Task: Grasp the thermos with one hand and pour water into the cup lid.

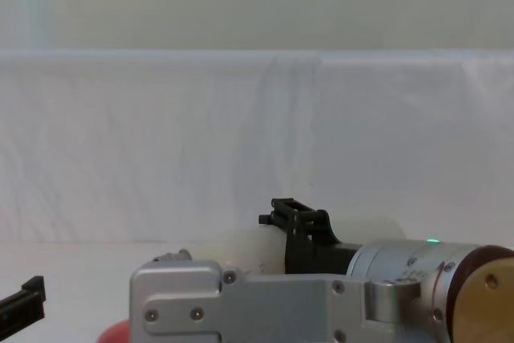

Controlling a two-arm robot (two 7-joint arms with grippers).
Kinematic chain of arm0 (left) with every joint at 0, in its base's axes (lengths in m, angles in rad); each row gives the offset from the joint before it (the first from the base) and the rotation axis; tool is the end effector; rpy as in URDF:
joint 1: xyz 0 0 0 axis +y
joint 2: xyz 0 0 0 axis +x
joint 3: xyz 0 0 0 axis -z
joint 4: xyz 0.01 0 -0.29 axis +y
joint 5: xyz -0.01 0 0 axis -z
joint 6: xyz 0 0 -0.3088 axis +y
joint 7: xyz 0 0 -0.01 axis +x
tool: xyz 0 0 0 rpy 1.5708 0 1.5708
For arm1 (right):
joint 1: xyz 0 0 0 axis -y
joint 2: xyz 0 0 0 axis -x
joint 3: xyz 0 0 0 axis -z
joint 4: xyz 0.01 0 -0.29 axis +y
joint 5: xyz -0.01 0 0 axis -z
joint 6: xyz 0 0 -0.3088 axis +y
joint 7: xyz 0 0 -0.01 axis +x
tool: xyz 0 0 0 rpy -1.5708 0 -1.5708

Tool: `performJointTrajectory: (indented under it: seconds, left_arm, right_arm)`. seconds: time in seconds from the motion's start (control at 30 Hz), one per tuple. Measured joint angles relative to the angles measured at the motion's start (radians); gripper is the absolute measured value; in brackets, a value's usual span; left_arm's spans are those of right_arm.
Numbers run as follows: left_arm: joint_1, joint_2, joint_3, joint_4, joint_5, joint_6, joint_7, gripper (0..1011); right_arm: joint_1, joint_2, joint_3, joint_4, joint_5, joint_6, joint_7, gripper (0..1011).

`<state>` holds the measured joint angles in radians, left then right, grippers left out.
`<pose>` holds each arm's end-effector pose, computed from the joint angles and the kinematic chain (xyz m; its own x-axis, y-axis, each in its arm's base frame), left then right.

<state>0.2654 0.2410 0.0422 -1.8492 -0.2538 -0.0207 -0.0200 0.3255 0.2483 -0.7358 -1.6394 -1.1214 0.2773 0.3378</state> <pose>0.2530 0.0375 -0.2852 0.1247 0.9917 -0.0326 -0.9921 0.1241 -0.0176 0.3360 0.1433 -0.2291 0.2248 0.0216 0.9742 0.8638 0.4582 -0.2095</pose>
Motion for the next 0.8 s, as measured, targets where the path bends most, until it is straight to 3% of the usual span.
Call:
performJointTrajectory:
  seconds: [0.8]
  left_arm:
    - [0.0,0.0,0.0,0.0,0.0,0.0,0.0,1001]
  right_arm:
    - [-0.005,-0.001,0.012,-0.012,0.014,-0.002,0.001,961]
